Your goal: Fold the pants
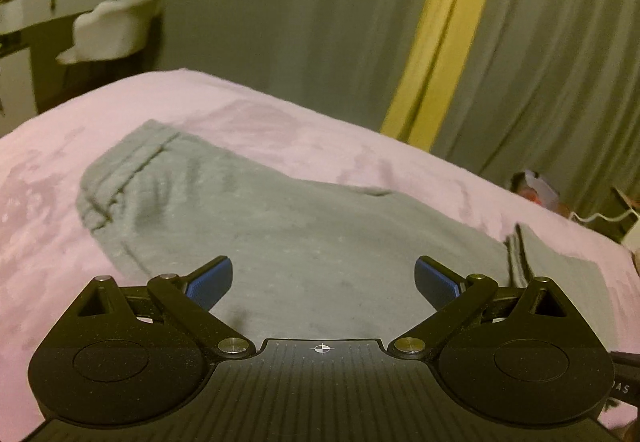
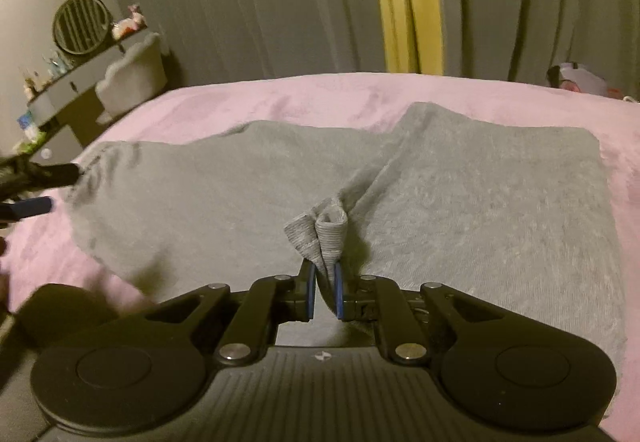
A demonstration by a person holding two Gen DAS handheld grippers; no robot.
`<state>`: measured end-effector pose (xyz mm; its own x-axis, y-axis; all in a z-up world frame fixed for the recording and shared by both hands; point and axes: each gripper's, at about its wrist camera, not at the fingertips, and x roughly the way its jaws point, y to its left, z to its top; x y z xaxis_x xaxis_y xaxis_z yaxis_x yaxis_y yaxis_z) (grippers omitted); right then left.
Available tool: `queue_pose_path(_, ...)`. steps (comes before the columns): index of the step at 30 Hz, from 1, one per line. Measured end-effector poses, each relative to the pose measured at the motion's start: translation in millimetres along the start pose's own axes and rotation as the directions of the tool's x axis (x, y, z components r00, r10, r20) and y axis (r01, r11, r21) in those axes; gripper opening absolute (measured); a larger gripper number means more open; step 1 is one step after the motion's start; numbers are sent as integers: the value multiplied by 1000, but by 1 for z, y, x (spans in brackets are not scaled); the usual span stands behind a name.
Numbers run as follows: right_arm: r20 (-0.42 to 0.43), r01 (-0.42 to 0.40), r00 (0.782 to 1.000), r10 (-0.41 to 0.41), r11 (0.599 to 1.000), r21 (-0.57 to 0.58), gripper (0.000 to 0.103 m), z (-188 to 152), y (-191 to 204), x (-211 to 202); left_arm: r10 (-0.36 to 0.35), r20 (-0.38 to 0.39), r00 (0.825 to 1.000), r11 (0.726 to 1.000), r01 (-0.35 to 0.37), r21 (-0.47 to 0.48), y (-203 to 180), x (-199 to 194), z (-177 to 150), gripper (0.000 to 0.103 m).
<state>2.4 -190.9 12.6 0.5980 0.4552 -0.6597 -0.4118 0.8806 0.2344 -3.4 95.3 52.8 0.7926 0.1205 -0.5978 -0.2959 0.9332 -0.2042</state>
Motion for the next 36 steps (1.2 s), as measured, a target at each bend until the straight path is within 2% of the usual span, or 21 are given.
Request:
queue_pose_path(2,-83,-21,996,19,1000,-22,10,-5,-1,10,-22,-23,999,1000,22,3,-6,5,-1,101)
queue_pose_path(4,-199,-21,980,15,999,-28,11,-11,-4,20,-55,-61,997,998,56,11,-15,12,-1,101)
queue_pose_path(6,-194,-48,979,56,998,45,11,-12,-13,13,-103,-97,990,993,108,44,-27,20,-1,101)
queue_pose_path(7,-171,-58,983,71,995,79,18,-9,-19,7,-126,-112,986,989,133,63,-34,22,-1,101)
queue_pose_path(9,-102,-39,993,54,990,137,47,-1,-32,-10,-165,-144,976,978,181,107,-53,31,-1,101)
queue_pose_path(10,-66,2,998,9,988,155,78,4,-40,-17,-182,-158,971,971,202,124,-62,36,-2,101)
queue_pose_path(11,-40,65,997,-59,985,162,91,8,-47,-23,-202,-177,963,964,228,139,-72,42,-2,101)
queue_pose_path(12,-14,142,990,-142,977,158,99,11,-54,-28,-234,-205,950,952,267,151,-85,50,-1,101)
queue_pose_path(14,-18,302,953,-303,944,136,99,16,-67,-29,-296,-263,918,927,342,151,-106,69,-3,101)
queue_pose_path(15,-38,366,930,-364,918,154,99,17,-76,-27,-322,-294,900,916,375,142,-117,80,-4,101)
queue_pose_path(16,-58,396,918,-393,898,192,99,17,-85,-26,-342,-325,882,907,401,132,-126,91,-5,101)
queue_pose_path(19,-86,400,915,-394,856,329,99,7,-111,-25,-352,-396,848,900,423,105,-150,122,-10,101)
queue_pose_path(22,-107,420,904,-413,815,399,99,4,-123,-17,-360,-459,812,900,432,59,-166,148,-16,90)
queue_pose_path(23,-99,417,905,-415,811,411,99,1,-125,-18,-367,-485,794,898,438,38,-170,155,-18,82)
queue_pose_path(24,-79,400,910,-407,814,420,99,1,-127,-17,-381,-508,773,893,450,15,-174,161,-20,79)
queue_pose_path(26,-26,380,913,-408,822,425,99,0,-126,-19,-401,-535,743,884,468,-12,-177,172,-26,78)
queue_pose_path(28,0,389,903,-429,819,421,99,0,-127,-19,-374,-558,741,897,443,-14,-180,182,-32,73)
queue_pose_path(31,2,369,912,-411,819,439,99,0,-133,-15,-381,-541,750,898,440,-23,-177,187,-36,63)
queue_pose_path(33,3,361,913,-408,812,459,99,1,-136,-18,-372,-539,755,906,421,-36,-175,188,-35,32)
queue_pose_path(35,10,353,912,-410,799,487,99,-1,-141,-20,-370,-532,762,914,402,-60,-173,187,-33,24)
queue_pose_path(36,15,344,913,-407,792,504,99,-2,-143,-21,-366,-519,772,915,399,-52,-174,183,-32,19)
